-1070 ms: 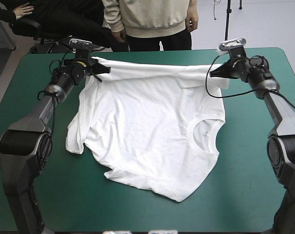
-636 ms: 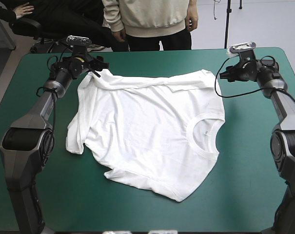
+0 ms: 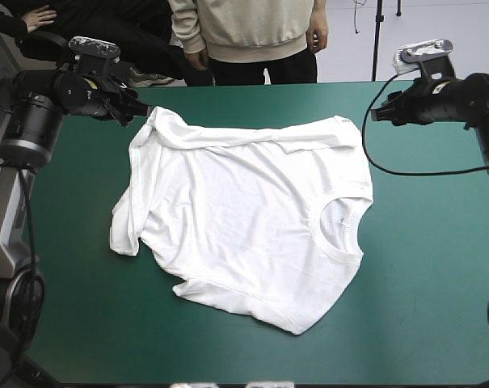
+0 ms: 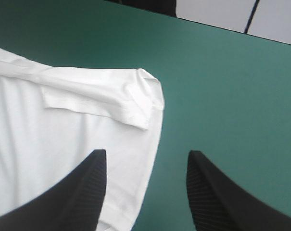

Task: Fold the cloth

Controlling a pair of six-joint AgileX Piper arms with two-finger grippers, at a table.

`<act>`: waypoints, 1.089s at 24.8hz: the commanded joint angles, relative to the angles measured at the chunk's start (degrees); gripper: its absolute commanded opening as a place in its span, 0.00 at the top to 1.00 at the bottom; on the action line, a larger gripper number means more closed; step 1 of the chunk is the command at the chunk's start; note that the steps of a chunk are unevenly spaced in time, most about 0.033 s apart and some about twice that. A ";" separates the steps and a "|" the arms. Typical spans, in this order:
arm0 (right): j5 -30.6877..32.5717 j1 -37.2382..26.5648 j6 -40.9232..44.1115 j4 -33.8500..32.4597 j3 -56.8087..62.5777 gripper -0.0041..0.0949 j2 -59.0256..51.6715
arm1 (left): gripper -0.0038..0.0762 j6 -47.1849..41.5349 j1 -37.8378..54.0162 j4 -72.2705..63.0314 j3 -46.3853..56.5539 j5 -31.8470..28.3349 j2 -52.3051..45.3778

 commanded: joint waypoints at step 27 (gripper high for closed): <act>1.66 9.23 0.97 6.06 33.42 0.52 -24.17 | 0.42 -0.03 -0.27 -3.60 47.05 0.39 -19.33</act>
